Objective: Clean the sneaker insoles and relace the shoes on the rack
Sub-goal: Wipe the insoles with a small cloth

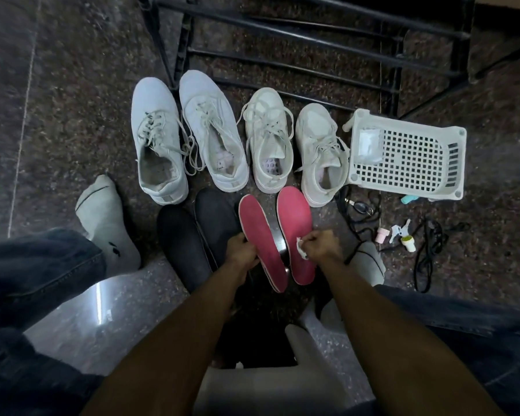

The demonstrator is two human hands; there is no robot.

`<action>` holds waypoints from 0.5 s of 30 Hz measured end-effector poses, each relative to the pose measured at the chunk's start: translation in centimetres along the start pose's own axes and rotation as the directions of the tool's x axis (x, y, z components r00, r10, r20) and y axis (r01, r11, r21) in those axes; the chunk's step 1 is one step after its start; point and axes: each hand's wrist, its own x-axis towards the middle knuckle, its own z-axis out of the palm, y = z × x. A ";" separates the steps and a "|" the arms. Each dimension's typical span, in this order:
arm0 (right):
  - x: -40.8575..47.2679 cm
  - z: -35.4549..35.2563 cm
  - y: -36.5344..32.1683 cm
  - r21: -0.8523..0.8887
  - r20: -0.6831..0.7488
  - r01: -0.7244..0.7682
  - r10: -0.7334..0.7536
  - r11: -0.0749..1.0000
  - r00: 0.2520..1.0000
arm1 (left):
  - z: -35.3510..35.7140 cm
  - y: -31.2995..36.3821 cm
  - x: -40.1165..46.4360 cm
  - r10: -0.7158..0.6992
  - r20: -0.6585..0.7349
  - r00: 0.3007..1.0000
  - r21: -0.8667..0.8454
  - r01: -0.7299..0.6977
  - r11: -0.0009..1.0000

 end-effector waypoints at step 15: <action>-6.1 -6.1 -3.2 0.402 0.323 -0.092 -0.047 0.911 0.945 | -1.4 0.6 -5.4 0.122 -0.045 0.991 0.107 -0.117 0.987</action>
